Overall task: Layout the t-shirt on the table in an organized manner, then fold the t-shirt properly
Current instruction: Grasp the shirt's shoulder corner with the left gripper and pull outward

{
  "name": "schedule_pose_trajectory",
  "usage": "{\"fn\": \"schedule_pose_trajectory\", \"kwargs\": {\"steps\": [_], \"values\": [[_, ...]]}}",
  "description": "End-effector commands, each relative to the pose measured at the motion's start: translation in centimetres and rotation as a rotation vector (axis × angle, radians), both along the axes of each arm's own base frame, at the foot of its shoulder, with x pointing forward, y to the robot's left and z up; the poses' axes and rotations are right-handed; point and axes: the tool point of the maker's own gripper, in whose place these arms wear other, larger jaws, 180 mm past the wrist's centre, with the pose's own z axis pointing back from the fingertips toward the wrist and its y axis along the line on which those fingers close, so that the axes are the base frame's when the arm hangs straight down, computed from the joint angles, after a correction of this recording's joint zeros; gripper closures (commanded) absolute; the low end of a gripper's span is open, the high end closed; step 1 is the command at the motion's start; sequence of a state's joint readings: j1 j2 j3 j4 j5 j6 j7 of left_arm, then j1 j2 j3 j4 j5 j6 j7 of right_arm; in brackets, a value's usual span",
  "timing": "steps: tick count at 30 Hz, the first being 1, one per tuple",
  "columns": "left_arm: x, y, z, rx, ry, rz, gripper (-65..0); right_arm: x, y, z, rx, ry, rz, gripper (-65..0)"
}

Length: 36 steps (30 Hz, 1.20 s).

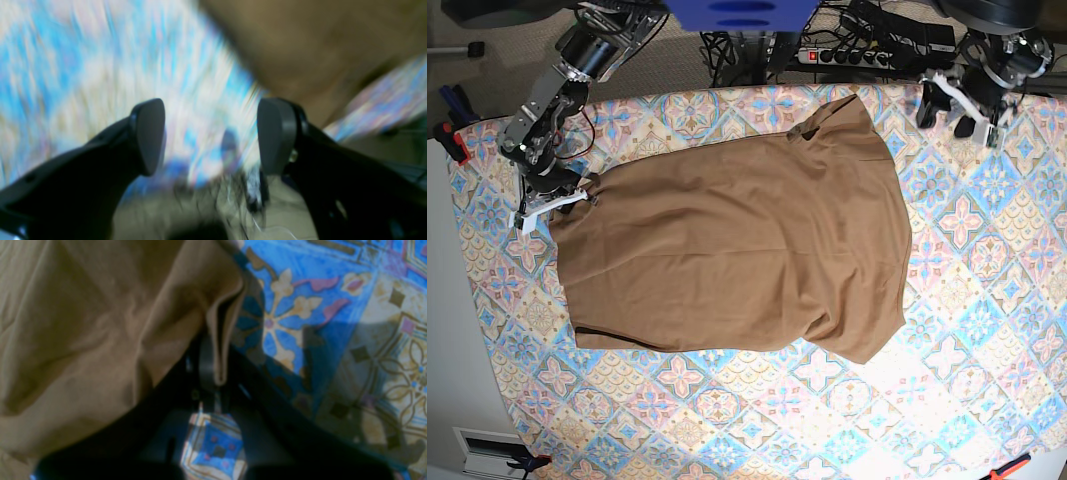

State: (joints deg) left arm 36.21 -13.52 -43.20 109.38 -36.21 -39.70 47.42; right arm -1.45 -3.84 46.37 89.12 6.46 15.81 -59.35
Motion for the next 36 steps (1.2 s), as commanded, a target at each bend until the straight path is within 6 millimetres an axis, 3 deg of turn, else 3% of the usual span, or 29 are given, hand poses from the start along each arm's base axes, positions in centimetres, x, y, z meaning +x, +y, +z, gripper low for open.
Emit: {"fn": "schedule_pose_trajectory", "kwargs": {"steps": [1, 3, 9, 10, 18, 28, 31, 34, 36], "values": [[0.4, -0.4, 0.0, -0.008, -0.02, -0.018, -42.1, -0.6, 0.7, -0.6, 0.015, 0.046, 0.019, 0.0], [-0.6, -0.8, -1.9, -0.015, 0.039, -0.012, -42.1, -0.6, 0.7, -0.6, 0.015, 0.046, 0.019, 0.0], [-0.1, -2.0, -4.8, -0.058, 0.082, 0.034, -42.0, -0.6, 0.8, -0.7, 0.016, 0.049, 0.021, 0.0], [0.2, -3.0, -5.1, -0.066, 0.086, 0.009, -42.0, -0.7, 0.8, -0.7, 0.017, 0.05, 0.021, 0.0], [0.2, -9.6, -6.5, -0.143, 0.129, -0.164, -42.0, -0.7, 0.8, -0.7, 0.018, 0.053, 0.022, 0.0], [-1.5, -13.1, -7.2, -0.193, 0.176, -0.249, -41.7, -0.7, 0.8, -0.7, 0.017, 0.054, 0.022, 0.0], [-2.0, -14.0, -7.4, -0.207, 0.187, -0.275, -34.9, -0.7, 0.8, -0.7, 0.017, 0.052, 0.022, 0.0], [-1.9, -13.8, -7.3, -0.205, 0.187, -0.271, -18.8, -0.7, 0.8, -0.6, 0.016, 0.052, 0.022, 0.0], [-1.9, -13.8, -7.3, -0.205, 0.186, -0.269, -4.7, -0.7, 0.8, -0.6, 0.016, 0.052, 0.022, 0.0]]}}
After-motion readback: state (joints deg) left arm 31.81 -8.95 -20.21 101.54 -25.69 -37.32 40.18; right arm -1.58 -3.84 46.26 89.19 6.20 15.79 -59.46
